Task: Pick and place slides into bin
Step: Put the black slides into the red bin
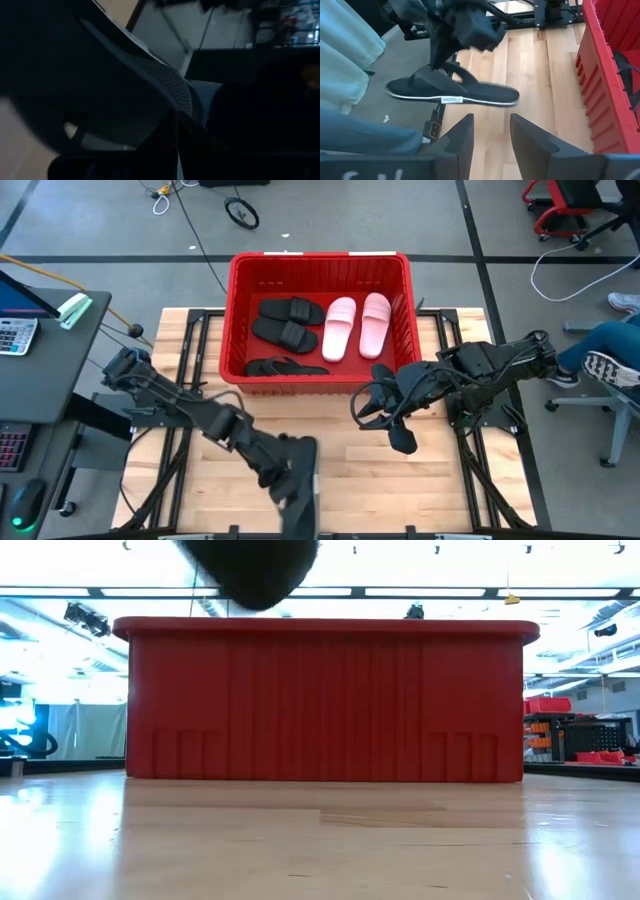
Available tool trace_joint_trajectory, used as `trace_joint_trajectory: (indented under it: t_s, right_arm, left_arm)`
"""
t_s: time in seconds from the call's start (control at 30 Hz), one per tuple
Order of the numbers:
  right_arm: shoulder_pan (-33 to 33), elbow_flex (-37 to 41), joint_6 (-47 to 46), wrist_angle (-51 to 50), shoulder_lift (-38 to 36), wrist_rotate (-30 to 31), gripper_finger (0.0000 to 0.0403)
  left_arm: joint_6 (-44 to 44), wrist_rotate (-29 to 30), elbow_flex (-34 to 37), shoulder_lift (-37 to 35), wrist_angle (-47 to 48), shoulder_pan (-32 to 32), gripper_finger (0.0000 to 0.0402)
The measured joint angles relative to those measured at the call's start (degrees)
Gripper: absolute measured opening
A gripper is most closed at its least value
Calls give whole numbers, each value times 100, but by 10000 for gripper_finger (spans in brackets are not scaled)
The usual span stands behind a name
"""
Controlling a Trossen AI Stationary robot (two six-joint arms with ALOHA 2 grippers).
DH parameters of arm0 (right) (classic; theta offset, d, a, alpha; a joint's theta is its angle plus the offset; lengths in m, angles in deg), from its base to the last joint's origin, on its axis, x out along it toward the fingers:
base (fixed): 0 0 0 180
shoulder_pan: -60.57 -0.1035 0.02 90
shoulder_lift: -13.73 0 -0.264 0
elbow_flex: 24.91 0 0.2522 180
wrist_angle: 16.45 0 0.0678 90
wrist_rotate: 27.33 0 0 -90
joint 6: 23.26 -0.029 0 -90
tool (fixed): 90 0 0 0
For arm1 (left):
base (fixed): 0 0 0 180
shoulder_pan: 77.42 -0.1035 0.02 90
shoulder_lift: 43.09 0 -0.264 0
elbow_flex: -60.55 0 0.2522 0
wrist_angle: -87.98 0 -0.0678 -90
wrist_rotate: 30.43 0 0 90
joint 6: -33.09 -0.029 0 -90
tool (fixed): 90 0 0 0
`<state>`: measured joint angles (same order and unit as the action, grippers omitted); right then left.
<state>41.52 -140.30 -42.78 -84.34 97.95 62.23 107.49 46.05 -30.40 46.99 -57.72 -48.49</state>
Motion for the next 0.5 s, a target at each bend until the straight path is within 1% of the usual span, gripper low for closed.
trace_joint_trajectory:
  t_s: [0.17, 0.33, 0.4, 0.5]
  right_arm:
    - [-218, 0, -215, 121, -7, 0, 125]
    - [-535, 0, -598, 122, -9, 3, 114]
    - [-664, 0, -644, 124, -9, 11, 110]
    - [-865, 0, -657, 125, -9, 212, 104]
  left_arm:
    - [-993, 599, -1344, 0, 1134, -478, 1]
    - [-2298, 989, -2517, -4, 2236, -1286, 1]
    - [-2746, 1038, -2820, -4, 2359, -1705, 1]
    - [-3290, 1207, -3083, -9, 2316, -2417, 0]
